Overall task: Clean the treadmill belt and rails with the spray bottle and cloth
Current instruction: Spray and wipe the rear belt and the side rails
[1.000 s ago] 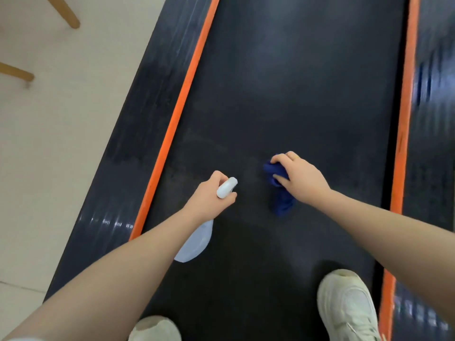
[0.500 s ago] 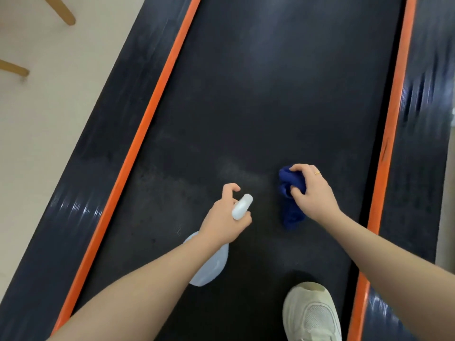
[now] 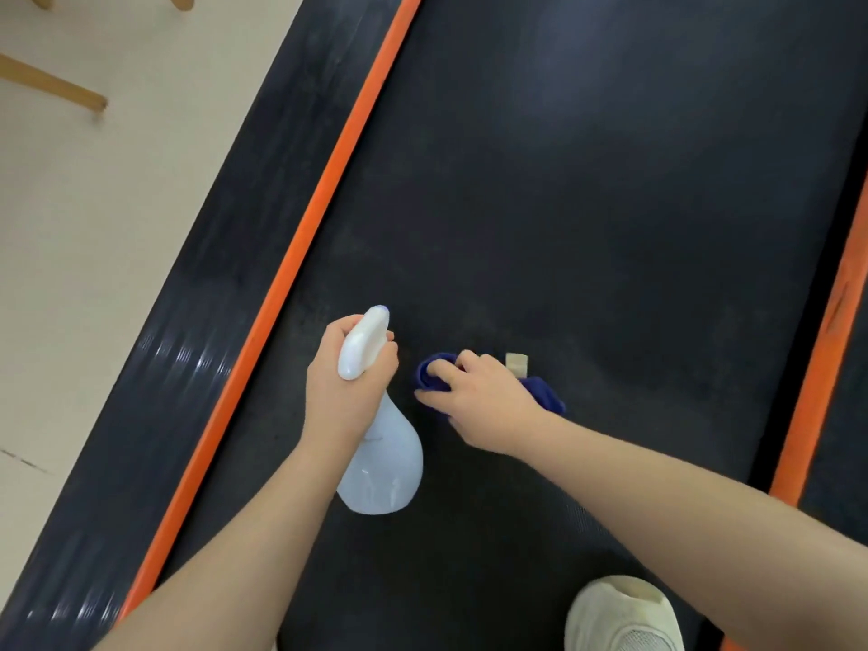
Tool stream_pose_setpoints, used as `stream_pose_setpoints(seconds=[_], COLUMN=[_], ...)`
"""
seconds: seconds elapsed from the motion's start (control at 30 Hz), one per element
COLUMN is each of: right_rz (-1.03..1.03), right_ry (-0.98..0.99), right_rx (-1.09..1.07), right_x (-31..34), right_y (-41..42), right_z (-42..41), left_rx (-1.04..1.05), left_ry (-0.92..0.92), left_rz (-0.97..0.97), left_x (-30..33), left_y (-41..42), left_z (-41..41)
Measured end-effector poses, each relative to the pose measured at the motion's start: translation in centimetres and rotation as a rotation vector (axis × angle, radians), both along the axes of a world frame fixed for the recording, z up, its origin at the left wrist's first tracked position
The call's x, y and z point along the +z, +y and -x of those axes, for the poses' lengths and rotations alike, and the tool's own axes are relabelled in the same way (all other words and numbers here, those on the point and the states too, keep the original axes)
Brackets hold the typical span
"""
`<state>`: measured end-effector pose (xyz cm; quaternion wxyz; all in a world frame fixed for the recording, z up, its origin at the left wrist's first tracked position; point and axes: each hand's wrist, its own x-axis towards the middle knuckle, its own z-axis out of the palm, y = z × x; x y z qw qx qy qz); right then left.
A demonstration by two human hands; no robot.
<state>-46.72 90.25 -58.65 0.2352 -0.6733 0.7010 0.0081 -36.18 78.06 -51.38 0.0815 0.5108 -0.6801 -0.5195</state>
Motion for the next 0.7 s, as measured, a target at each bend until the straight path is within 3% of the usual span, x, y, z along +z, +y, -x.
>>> stream_pose_setpoints(seconds=[0.07,0.17,0.23,0.3,0.37,0.47,0.57,0.63,0.7], right_rz=[0.099,0.123,0.029,0.063,0.172,0.194,0.218,0.125,0.070], right_ry=[0.142,0.383,0.336,0.241,0.086,0.051,0.160,0.235,0.241], right_rx=[0.012,-0.438,-0.546,-0.500,-0.268,-0.032,-0.424,-0.658,-0.602], right_x=[-0.7,-0.2,-0.4,-0.1,-0.5,-2.0,-1.9,-1.0,-0.7], right_y=[-0.9,-3.2,-2.8,-1.5,0.9,2.2,-0.3,-1.4,-0.7], right_z=[2.3,7.6,8.2,5.6,1.4,0.3,4.9,7.0,6.1], left_rx=[0.002,-0.074,-0.167,-0.261,-0.330,-0.333,-0.286,-0.278,-0.284], left_ry=[0.010,0.053,0.060,0.060,0.019,-0.038,-0.008,0.017,0.054], left_rz=[-0.016,-0.037,-0.085,-0.159,-0.178,-0.119,-0.076,-0.054,-0.041], left_x=[-0.1,-0.5,-0.6,-0.7,-1.1,-1.6,-1.7,-1.6,-1.2], left_y=[0.1,0.3,0.5,0.4,0.3,0.3,0.8,1.0,1.1], left_z=[-0.1,-0.2,-0.2,-0.1,-0.2,-0.7,-1.3,-1.4,-1.3])
